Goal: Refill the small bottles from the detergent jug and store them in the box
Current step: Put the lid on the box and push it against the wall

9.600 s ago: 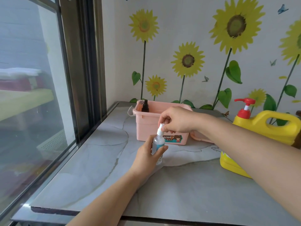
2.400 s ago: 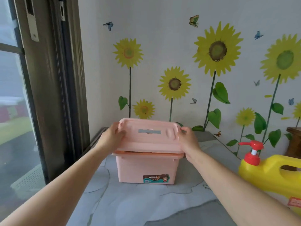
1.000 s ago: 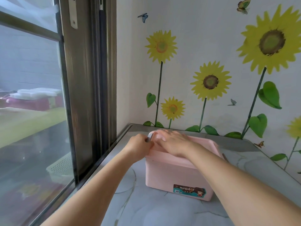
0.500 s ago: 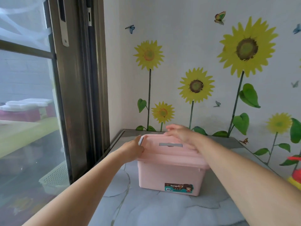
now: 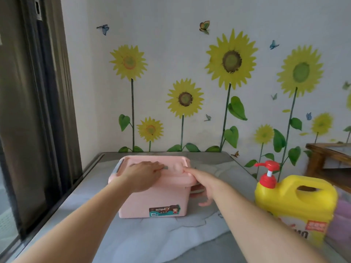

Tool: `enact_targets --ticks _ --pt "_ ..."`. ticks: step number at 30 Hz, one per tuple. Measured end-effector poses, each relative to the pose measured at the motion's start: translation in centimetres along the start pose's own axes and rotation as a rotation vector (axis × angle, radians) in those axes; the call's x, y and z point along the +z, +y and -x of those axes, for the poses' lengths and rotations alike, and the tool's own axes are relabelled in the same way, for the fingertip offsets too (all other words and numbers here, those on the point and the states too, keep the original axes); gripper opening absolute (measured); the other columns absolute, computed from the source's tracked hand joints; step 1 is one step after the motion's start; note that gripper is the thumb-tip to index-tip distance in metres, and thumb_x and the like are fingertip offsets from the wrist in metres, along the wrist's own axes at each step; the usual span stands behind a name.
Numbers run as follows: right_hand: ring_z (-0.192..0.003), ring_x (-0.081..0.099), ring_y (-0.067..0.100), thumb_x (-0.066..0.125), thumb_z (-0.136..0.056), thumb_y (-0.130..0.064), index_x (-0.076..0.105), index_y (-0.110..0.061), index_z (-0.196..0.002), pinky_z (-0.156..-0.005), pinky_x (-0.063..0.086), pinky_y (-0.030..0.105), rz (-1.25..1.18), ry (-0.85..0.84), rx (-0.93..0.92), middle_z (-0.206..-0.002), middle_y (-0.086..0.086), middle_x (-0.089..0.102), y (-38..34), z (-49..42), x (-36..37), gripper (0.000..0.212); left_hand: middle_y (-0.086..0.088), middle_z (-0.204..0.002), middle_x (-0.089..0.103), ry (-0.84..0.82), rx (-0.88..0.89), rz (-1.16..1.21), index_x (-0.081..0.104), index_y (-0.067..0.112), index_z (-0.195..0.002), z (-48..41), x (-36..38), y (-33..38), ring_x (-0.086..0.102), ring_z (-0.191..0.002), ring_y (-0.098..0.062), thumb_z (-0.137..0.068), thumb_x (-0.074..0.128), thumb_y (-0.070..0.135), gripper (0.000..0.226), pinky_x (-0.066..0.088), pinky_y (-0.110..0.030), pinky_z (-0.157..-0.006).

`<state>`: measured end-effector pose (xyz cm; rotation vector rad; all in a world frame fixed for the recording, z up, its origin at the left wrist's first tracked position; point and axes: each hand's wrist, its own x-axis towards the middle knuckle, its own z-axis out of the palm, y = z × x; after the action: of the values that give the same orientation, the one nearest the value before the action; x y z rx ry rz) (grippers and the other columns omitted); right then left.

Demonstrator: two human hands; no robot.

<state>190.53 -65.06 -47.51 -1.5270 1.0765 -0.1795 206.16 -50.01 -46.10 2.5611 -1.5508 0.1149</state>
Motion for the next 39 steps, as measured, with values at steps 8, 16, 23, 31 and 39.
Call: enact_targets --ticks 8,16,23,31,39 --pt "-0.086 0.056 0.026 0.044 -0.101 -0.043 0.056 -0.013 -0.095 -0.065 0.041 0.03 0.606 0.23 -0.333 -0.095 0.009 0.058 -1.8 -1.1 0.6 0.033 0.017 -0.16 0.031 0.032 -0.019 0.024 0.035 0.041 -0.152 0.1 0.7 0.3 0.028 -0.147 -0.011 -0.106 0.025 0.039 0.047 0.022 -0.034 -0.119" --pt "-0.091 0.069 0.034 0.04 -0.102 -0.01 0.054 0.003 -0.132 -0.066 0.053 0.034 0.919 0.106 -0.275 -0.119 0.02 0.063 -4.5 1.2 -0.2 0.035 0.018 -0.16 0.03 0.049 0.0 0.031 0.035 0.041 -0.152 0.2 0.7 0.4 0.027 -0.147 -0.011 -0.106 0.024 0.041 0.047 0.022 -0.034 -0.118" --pt "-0.103 0.064 0.032 0.046 -0.101 -0.019 0.065 0.0 -0.117 -0.07 0.044 0.029 0.692 0.366 -0.363 -0.115 0.017 0.067 -1.9 -0.6 1.5 0.031 0.019 -0.159 0.032 0.091 0.02 -0.001 0.037 0.041 -0.15 0.1 1.3 0.0 0.029 -0.145 -0.011 -0.105 0.022 0.04 0.048 0.024 -0.036 -0.117" --pt "-0.091 0.067 0.026 0.042 -0.099 -0.05 0.062 -0.01 -0.115 -0.074 0.053 0.031 0.612 0.171 -0.324 -0.11 0.009 0.065 -1.9 -0.5 -0.9 0.048 0.008 -0.155 0.042 -0.028 -0.054 0.222 0.04 0.04 -0.149 0.2 -0.8 -0.8 0.039 -0.14 -0.019 -0.097 0.042 0.057 0.055 0.031 -0.032 -0.113" --pt "-0.073 0.052 0.023 0.045 -0.099 -0.04 0.05 -0.013 -0.087 -0.063 0.037 0.03 0.444 0.403 -0.512 -0.096 0.01 0.057 1.5 -0.2 2.5 0.031 -0.004 -0.149 0.05 0.182 -0.398 0.631 0.046 0.028 -0.148 2.5 0.9 -6.6 0.055 -0.123 -0.028 -0.103 0.043 0.034 0.045 0.042 -0.029 -0.094"
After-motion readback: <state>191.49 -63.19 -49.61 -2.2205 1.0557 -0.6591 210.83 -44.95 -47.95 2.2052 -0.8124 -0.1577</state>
